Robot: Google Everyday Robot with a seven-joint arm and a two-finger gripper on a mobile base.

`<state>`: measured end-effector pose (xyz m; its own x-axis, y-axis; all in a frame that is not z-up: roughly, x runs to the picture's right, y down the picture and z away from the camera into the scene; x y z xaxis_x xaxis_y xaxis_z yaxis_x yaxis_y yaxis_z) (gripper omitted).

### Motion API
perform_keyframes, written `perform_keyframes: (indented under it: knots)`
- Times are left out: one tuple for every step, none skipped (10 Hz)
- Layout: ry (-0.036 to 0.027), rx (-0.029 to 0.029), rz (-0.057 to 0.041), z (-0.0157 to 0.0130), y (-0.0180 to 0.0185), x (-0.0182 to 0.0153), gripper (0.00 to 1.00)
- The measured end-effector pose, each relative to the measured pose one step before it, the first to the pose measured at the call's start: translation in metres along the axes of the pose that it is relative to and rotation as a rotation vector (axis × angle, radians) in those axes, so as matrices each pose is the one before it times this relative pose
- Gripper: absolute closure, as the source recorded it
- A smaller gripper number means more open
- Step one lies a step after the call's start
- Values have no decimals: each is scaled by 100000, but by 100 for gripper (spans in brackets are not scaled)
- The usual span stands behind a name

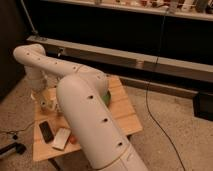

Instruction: Stand the bottle upright

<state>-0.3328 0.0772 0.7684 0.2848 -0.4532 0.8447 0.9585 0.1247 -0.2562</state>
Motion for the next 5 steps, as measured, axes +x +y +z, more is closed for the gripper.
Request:
perform_keyframes:
  knots:
    - [-384,630,13,-155,-116,-13,96]
    - [-463,841,-49,-225,-126,-12,94]
    - [-720,1344,-303,-335,-186,-50,91]
    - [-495,1204,-369,-261,-143,-28,81]
    - [-374,812,-221,-276,-33,-50,70]
